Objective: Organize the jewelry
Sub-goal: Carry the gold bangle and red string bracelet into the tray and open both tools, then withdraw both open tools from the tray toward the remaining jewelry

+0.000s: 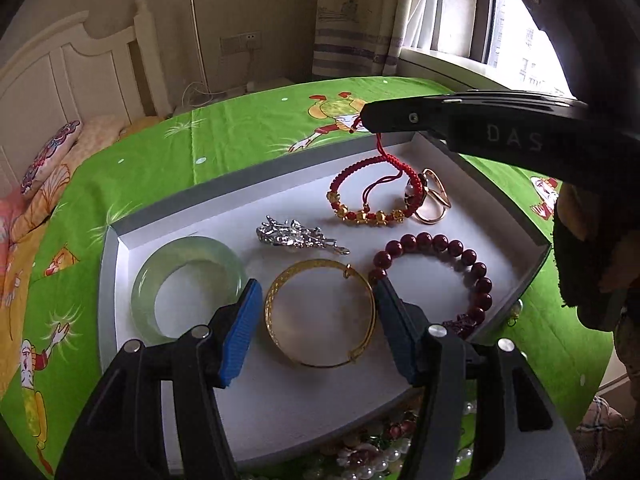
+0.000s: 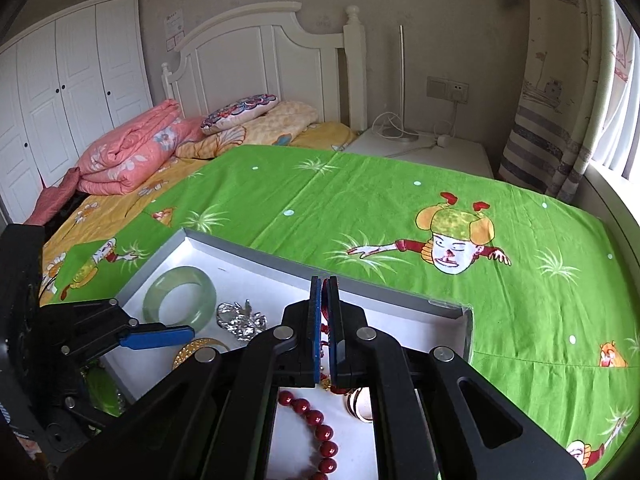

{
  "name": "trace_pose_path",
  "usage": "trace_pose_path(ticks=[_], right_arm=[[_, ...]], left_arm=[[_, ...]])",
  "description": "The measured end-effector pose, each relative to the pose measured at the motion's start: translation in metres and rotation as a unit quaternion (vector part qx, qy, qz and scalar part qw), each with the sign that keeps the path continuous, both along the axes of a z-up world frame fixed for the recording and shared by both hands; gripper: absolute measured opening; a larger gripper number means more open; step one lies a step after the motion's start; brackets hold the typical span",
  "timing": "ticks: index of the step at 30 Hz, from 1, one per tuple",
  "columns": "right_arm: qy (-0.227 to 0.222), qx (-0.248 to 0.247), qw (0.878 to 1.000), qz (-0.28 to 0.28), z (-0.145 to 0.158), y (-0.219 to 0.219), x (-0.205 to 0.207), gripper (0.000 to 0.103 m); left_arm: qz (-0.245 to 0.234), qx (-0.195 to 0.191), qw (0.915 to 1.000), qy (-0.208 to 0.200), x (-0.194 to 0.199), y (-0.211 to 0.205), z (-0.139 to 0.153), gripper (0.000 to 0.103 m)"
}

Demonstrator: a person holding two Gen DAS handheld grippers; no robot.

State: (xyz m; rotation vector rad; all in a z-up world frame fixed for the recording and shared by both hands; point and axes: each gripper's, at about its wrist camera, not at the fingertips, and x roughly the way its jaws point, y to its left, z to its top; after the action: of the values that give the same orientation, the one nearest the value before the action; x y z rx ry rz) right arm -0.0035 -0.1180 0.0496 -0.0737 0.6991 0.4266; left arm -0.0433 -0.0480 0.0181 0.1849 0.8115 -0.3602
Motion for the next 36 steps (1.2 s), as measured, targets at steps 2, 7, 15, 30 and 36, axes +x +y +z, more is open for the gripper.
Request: trace_pose_path(ticks=[2, 7, 15, 30, 36], right_arm=[[0.02, 0.004, 1.0, -0.005, -0.004, -0.003, 0.007, 0.006], [0.0, 0.015, 1.0, -0.012, 0.003, -0.013, -0.005, 0.069], [-0.069, 0.061, 0.996, -0.021, 0.04, -0.052, -0.061, 0.07], [-0.039, 0.033, 0.998, -0.047, -0.014, -0.1, -0.152, 0.07], [-0.017, 0.013, 0.999, -0.039, -0.03, -0.096, -0.161, 0.069]], left_arm=[[0.002, -0.006, 1.0, 0.004, 0.002, 0.003, -0.002, 0.06], [-0.002, -0.01, 0.9999, -0.006, -0.004, 0.005, 0.002, 0.075], [0.065, -0.036, 0.9921, -0.101, -0.06, 0.055, 0.043, 0.101], [0.2, -0.047, 0.9743, -0.092, -0.109, 0.146, 0.008, 0.101], [0.191, -0.049, 0.9764, -0.088, -0.107, 0.146, -0.001, 0.101]])
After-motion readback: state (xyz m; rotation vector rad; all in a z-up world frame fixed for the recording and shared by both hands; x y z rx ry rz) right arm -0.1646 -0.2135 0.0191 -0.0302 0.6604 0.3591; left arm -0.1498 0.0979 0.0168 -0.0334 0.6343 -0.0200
